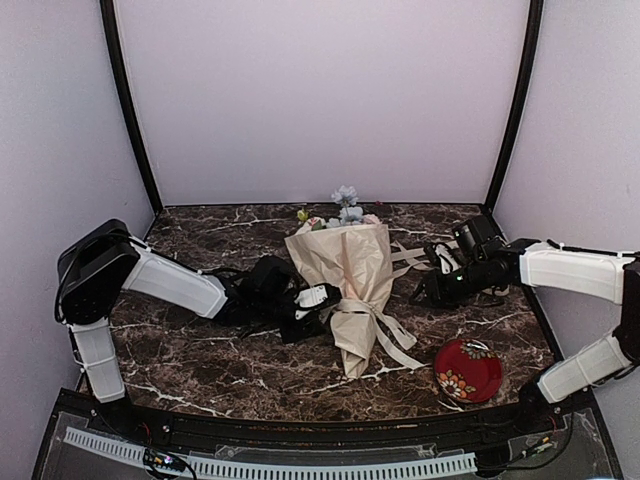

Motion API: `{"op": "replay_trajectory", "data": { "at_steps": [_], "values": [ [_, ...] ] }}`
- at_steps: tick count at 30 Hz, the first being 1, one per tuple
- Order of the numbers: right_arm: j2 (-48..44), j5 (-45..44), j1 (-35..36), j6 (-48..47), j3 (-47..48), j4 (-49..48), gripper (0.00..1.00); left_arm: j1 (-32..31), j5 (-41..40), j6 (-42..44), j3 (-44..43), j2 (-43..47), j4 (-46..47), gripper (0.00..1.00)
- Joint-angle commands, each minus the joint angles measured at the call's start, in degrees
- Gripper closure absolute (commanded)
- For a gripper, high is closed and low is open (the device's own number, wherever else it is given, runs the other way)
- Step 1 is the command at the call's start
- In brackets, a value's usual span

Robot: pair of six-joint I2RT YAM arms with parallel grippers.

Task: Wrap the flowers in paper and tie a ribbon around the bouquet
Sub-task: Tie the half-tied ribbon around the folded bouquet.

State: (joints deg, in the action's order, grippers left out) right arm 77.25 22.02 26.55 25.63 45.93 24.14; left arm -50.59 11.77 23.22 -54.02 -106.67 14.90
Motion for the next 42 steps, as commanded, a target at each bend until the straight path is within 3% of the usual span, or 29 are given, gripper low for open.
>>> {"op": "replay_trajectory", "data": {
  "at_steps": [1, 11, 14, 15, 24, 36, 39, 42],
  "values": [
    [0.1, 0.7, -0.3, 0.5, -0.8, -1.5, 0.63, 0.4, -4.1, -1.3, -4.1, -2.0, -0.1, 0.56],
    [0.1, 1.1, -0.3, 0.3, -0.7, -1.7, 0.64, 0.3, -3.5, -1.9, -4.2, -3.1, 1.0, 0.61],
    [-0.1, 1.1, -0.3, 0.4, -0.7, -1.7, 0.65, 0.3, -3.4, -2.5, -4.1, -3.0, 0.8, 0.99],
    [-0.2, 1.0, -0.3, 0.3, -0.8, -1.6, 0.65, 0.3, -2.6, -2.7, -3.8, -2.5, 0.7, 1.00],
    [-0.4, 2.2, -0.3, 0.9, -2.9, -3.3, 0.65, -2.3, 5.2, -4.1, 3.3, 3.7, -4.3, 1.00],
    [0.6, 3.2, -0.3, 0.7, -3.4, -4.2, 0.65, -3.5, 6.9, -4.7, 3.9, 2.2, -7.6, 1.00],
    [0.4, 3.0, -0.3, 0.7, -3.1, -3.8, 0.65, -3.5, 7.4, -4.8, 3.7, 2.4, -7.9, 0.88],
    [0.0, 2.1, -0.3, 0.2, -2.5, -2.4, 0.65, -3.5, 7.7, -4.4, 5.0, 3.9, -8.2, 0.69]
  ]
}}
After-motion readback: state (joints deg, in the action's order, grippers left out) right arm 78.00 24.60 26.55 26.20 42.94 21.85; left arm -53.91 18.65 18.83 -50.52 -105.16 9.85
